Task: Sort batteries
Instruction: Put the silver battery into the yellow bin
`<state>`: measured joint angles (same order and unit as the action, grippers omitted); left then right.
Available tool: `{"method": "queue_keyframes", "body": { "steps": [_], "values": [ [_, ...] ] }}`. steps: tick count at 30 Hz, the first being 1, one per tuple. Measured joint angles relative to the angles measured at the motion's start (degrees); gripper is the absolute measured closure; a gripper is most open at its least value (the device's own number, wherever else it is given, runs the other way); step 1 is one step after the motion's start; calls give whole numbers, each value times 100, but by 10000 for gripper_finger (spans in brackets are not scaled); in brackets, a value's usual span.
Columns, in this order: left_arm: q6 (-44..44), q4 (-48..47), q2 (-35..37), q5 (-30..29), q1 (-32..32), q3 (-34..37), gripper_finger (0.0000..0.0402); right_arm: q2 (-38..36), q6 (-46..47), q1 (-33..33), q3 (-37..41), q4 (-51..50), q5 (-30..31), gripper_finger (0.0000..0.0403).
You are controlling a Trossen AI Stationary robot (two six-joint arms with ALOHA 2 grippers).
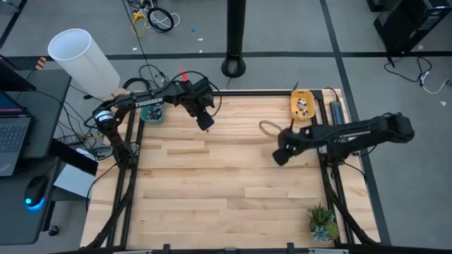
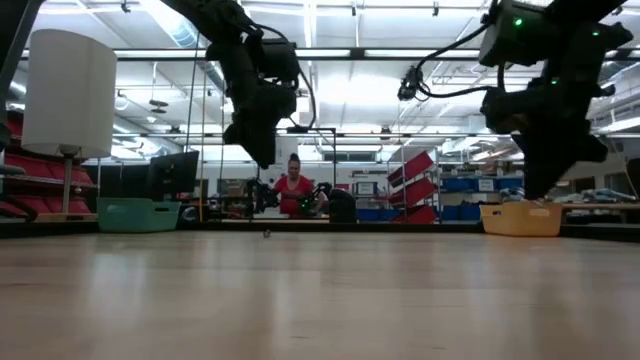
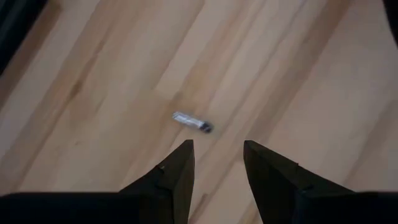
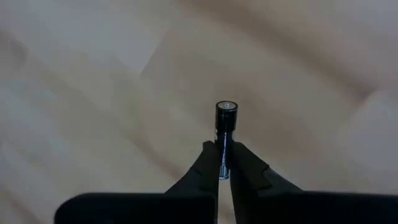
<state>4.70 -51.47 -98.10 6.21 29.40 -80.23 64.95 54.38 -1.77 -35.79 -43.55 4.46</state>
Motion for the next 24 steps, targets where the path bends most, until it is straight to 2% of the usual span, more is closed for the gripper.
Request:
{"method": "queue_keyframes", "body": {
  "steps": [4,8,12,17,20,24],
  "values": [
    [439,437,0,52,-278,0,250,-493,-765,-1028,-20,-177,302,385],
    [729,895,91,-114,-671,0,250,-761,-1550,-2155,-361,-586,806,385],
    [843,1035,115,-257,-952,-1,250,-792,-2363,-3200,-831,-701,1308,385],
    [1060,844,111,-341,-1088,0,250,-494,-3106,-4447,-1126,-643,1333,383],
    [1203,583,109,-463,-1081,-1,250,-288,-3517,-4899,-1137,-393,1130,368],
    [1221,210,109,-889,-1067,0,250,-71,-3620,-4880,-1137,-249,1012,321]
  ]
}}
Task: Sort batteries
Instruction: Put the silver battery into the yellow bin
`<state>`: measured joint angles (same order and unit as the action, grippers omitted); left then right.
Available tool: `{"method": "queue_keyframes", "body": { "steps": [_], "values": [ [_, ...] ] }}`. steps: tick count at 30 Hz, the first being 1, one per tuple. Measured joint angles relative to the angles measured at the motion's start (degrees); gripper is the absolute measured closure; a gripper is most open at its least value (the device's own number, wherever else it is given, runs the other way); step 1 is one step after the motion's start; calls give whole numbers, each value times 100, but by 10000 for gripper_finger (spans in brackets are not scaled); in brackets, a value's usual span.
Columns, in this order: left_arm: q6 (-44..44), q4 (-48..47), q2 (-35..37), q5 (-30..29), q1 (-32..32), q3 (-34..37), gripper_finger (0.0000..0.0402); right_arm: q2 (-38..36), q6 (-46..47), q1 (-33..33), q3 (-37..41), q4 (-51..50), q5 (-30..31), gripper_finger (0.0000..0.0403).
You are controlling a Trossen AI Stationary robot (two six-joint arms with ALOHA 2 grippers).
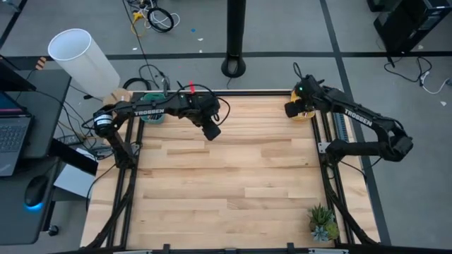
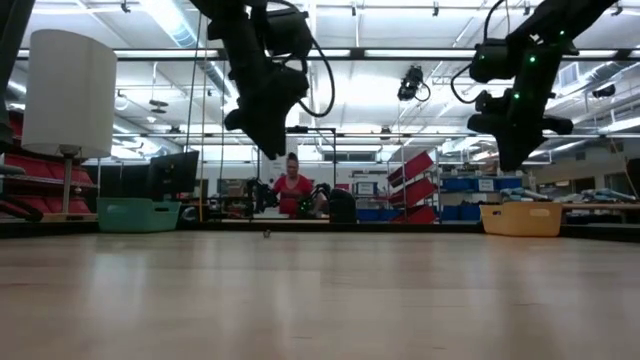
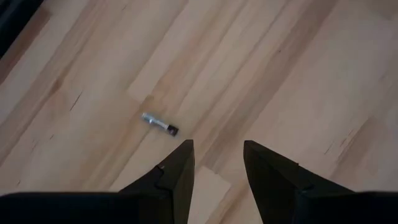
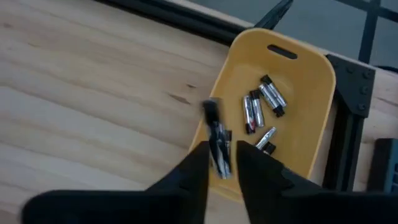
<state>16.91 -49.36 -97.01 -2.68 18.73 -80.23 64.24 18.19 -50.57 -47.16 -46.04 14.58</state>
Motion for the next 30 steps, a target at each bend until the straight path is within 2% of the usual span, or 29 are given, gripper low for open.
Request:
{"method": "queue_keyframes", "body": {
  "steps": [6,13,14,17,19,23,30],
  "values": [
    [184,-603,-4,-140,113,0,250,79,-29,-5,-2,11,8,251],
    [263,-1023,-17,-175,379,0,250,70,-28,-4,-2,67,-17,241],
    [233,-1055,-17,-175,396,0,250,64,-33,3,-2,132,-245,242],
    [99,-1002,-17,-175,414,0,250,157,-36,69,-2,687,-1457,247],
    [-14,-826,-17,-173,401,0,250,391,-21,203,-4,1035,-1902,247],
    [-152,-477,-13,-93,265,0,250,1181,-131,470,-6,1426,-2189,244],
    [-175,-523,-11,-104,28,0,250,2323,-1289,743,-635,1274,-2001,242]
  ]
}}
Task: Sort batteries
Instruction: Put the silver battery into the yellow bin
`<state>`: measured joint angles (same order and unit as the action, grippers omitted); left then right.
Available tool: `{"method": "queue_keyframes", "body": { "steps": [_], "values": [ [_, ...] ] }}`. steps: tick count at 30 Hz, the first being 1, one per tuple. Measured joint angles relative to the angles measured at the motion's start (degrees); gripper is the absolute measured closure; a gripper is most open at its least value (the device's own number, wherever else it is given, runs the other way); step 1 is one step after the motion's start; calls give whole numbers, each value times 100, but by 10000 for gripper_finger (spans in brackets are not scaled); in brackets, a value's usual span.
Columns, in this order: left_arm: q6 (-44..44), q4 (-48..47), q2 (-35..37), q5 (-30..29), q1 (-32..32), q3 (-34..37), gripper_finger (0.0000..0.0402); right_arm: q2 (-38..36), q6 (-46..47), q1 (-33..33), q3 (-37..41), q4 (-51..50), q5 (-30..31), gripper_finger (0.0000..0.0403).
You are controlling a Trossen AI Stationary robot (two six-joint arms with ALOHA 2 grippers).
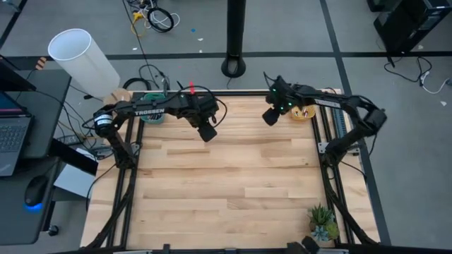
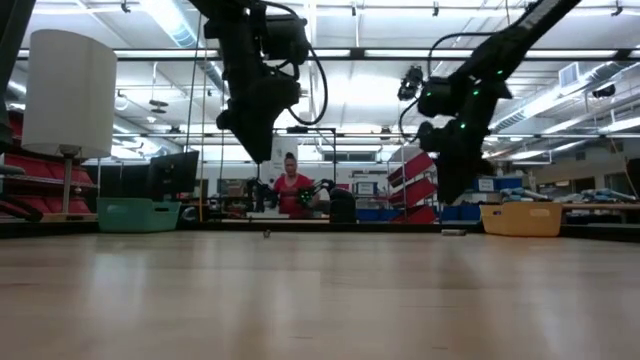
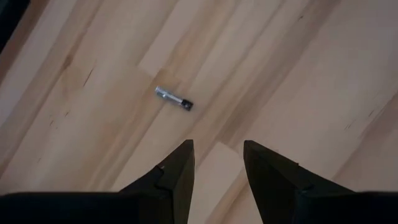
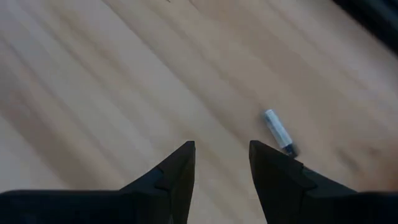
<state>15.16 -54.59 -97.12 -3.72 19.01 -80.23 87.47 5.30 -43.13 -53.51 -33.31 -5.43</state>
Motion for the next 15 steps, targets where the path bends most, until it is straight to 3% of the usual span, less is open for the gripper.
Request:
{"method": "queue_keyframes", "body": {
  "steps": [8,15],
  "values": [
    [-152,-607,95,-453,0,2,250,1094,-1096,-258,-890,-539,286,243],
    [-283,-770,803,-784,39,374,250,1542,-1759,-415,-955,-941,433,246]
  ]
}}
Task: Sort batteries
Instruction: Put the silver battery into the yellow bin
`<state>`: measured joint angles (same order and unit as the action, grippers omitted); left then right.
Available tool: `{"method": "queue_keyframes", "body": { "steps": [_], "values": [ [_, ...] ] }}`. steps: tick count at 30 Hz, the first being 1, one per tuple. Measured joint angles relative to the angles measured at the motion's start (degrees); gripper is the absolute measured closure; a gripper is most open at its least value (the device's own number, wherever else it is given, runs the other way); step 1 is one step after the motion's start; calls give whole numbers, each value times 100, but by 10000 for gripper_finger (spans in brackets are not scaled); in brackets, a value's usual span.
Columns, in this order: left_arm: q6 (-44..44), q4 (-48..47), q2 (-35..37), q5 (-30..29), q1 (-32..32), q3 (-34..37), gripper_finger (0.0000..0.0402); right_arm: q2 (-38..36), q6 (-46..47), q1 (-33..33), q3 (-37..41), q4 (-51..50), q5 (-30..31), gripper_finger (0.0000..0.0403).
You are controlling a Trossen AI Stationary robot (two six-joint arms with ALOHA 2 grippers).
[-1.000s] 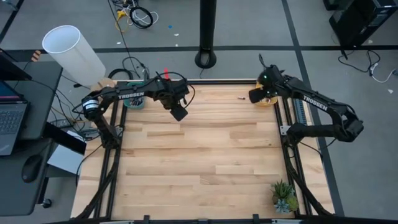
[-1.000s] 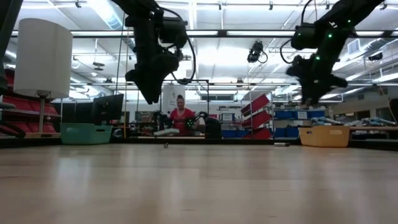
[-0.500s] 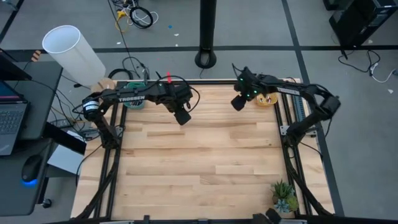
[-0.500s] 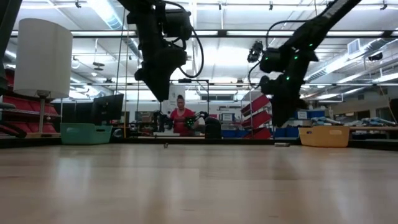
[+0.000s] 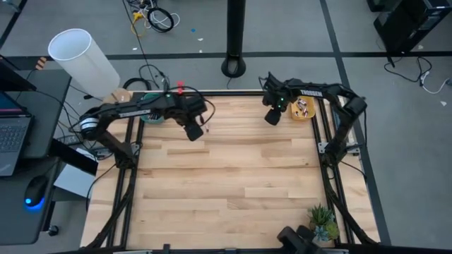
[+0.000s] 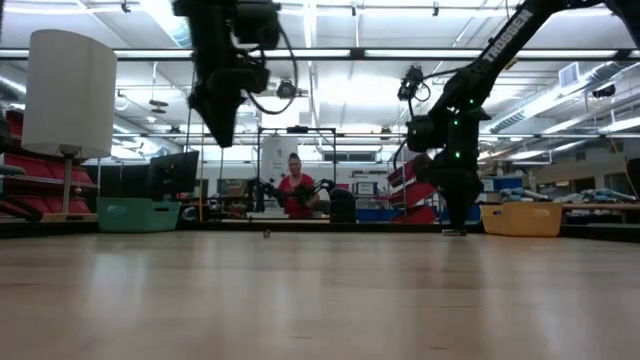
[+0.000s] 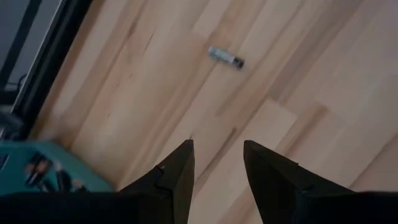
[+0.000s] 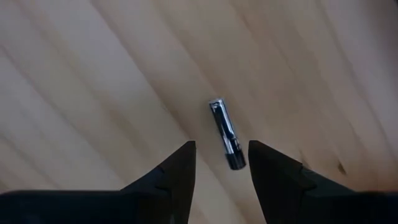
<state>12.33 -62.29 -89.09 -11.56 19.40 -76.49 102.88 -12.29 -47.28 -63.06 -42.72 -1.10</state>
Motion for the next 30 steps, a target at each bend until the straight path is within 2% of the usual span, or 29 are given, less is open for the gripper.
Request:
{"method": "queue_keyframes", "body": {
  "steps": [9,11,16,19,24,30],
  "values": [
    [879,43,1316,-34,83,1217,250,410,-312,29,-30,131,-15,264],
    [1106,175,1561,-35,74,1415,250,444,-428,81,-25,112,33,290],
    [1538,503,2035,-67,70,1691,250,434,-535,178,-1,184,34,382],
    [1653,622,2166,-84,70,1720,250,445,-509,205,-37,119,3,382],
    [1560,557,2210,-98,70,1722,250,409,-525,193,-352,-551,-225,383],
    [1334,570,2211,-138,70,1722,250,42,-400,70,-840,-1314,-379,383]
  ]
}}
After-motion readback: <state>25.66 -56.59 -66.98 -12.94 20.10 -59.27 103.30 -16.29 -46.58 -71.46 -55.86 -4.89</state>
